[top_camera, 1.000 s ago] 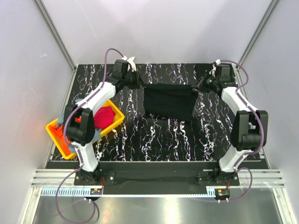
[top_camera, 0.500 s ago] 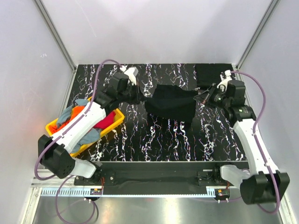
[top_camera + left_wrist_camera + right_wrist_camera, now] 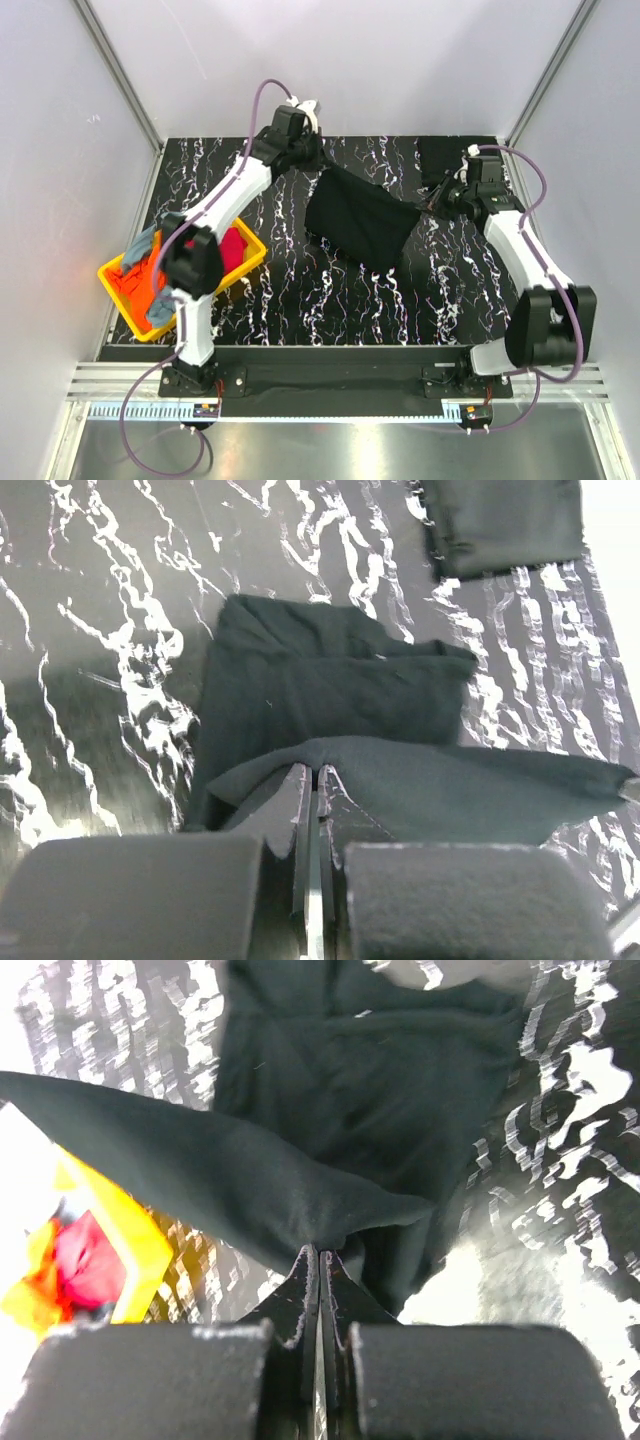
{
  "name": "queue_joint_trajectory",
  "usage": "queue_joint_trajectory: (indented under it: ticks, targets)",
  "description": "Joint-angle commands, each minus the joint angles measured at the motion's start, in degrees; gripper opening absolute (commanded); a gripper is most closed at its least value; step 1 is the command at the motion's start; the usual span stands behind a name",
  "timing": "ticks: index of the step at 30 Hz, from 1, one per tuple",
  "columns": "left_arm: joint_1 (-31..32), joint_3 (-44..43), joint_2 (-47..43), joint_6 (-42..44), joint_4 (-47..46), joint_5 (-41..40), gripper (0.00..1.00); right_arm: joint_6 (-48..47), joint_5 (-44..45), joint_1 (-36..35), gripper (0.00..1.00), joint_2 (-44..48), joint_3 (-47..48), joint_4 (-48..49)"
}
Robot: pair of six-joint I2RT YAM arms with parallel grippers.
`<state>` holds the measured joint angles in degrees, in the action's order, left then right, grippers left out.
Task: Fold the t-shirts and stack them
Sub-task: Fold the tshirt
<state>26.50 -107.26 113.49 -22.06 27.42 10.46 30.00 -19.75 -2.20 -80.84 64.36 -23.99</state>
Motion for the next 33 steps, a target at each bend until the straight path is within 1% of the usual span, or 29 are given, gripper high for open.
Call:
queue_joint_trajectory:
  ticks: [1, 3, 4, 5, 6, 8, 9, 10, 11, 13, 15, 16, 17, 19, 20, 22, 24, 25, 27, 28, 30, 31, 33]
  targets:
    - [-1.62, -11.98, 7.95, 3.52, -2.72, 4.13, 0.00, -0.91, 2.08, 1.58, 0.00, -6.23, 4.19, 5.00]
    - [-1.80, -17.77, 13.65, 4.48, -5.61, 5.70, 0.01, -1.08, 2.87, 1.93, 0.00, -8.97, 4.98, 5.70]
    - [-1.80, -18.85, 15.25, 4.49, -7.36, 6.93, 0.02, -1.17, 3.05, 3.67, 0.00, -11.42, 5.34, 6.14]
    - [-1.89, -19.64, 16.66, 3.79, -11.56, 7.20, 0.06, -1.08, 3.48, 4.21, 0.00, -12.49, 5.43, 7.02]
    - [-1.89, -20.17, 19.02, 3.44, -13.95, 7.29, 0.13, -1.08, 3.66, 5.09, 0.00, -13.55, 5.43, 7.72]
    - [-2.07, -20.88, 21.50, 1.51, -20.09, 5.81, 0.20, -0.65, 3.84, 5.97, 0.00, -17.41, 5.95, 9.91]
    - [-2.07, -21.32, 24.12, 0.80, -21.95, 5.45, 0.27, -0.47, 3.93, 7.02, 0.00, -18.99, 6.48, 10.36]
    - [-2.33, -22.02, 25.62, 0.10, -23.54, 5.36, 0.39, -0.21, 4.19, 7.47, 0.05, -22.05, 7.70, 10.63]
    - [-2.42, -24.03, 26.94, -1.91, -25.03, 5.10, 0.42, 0.32, 4.71, 8.17, 0.12, -23.65, 8.58, 11.24]
    - [-3.03, -25.53, 29.85, -4.38, -25.92, 6.15, 0.46, 1.55, 4.72, 10.54, 0.25, -27.00, 11.13, 11.33]
    - [-3.38, -24.67, 29.16, -4.39, -26.10, 7.29, 0.48, 1.99, 3.84, 11.86, 0.25, -27.18, 12.54, 11.33]
    - [-3.65, -23.53, 28.11, -3.17, -25.67, 7.56, 0.49, 1.91, 3.93, 12.04, 0.26, -26.48, 12.46, 11.33]
    - [-3.82, -20.56, 25.32, -2.38, -24.88, 7.56, 0.49, 1.91, 4.36, 12.04, 0.28, -25.43, 12.20, 11.16]
    - [-4.26, -16.77, 21.88, 0.42, -22.69, 7.38, 0.50, 2.43, 4.02, 12.04, 0.34, -22.44, 10.62, 11.07]
    - [-4.18, -12.40, 18.38, 1.40, -21.80, 7.21, 0.50, 2.69, 2.62, 12.04, 0.42, -21.65, 10.18, 10.81]
    - [-4.18, -8.42, 15.37, 3.16, -18.13, 6.33, 0.50, 2.79, 0.16, 11.78, 0.48, -19.54, 7.81, 10.89]
    - [-4.26, -2.71, 11.76, 3.69, -15.91, 6.15, 0.49, 2.00, -2.75, 10.99, 0.59, -17.35, 4.31, 11.77]
    - [-4.18, 2.10, 10.53, 3.52, -14.86, 6.15, 0.49, 1.04, -3.45, 9.77, 0.61, -16.64, 3.15, 12.03]
    - [-4.18, 6.96, 7.10, 3.26, -14.41, 6.07, 0.48, 0.59, -4.85, 8.79, 0.64, -14.97, -0.53, 12.56]
    - [-4.26, 11.24, 6.14, 2.91, -13.98, 6.24, 0.47, 0.15, -6.69, 8.53, 0.64, -14.53, -1.59, 13.52]
    - [-4.18, 15.22, 3.15, 2.55, -13.97, 7.82, 0.46, -0.81, -7.76, 8.00, 0.65, -14.00, -3.61, 14.06]
    - [-4.09, 18.55, 1.66, 2.38, -14.23, 8.00, 0.46, -2.04, -7.59, 8.00, 0.65, -14.08, -3.97, 13.97]
    - [-4.09, 21.03, 0.68, 2.46, -14.50, 8.09, 0.46, -3.45, -7.15, 8.00, 0.64, -15.48, -4.15, 13.79]
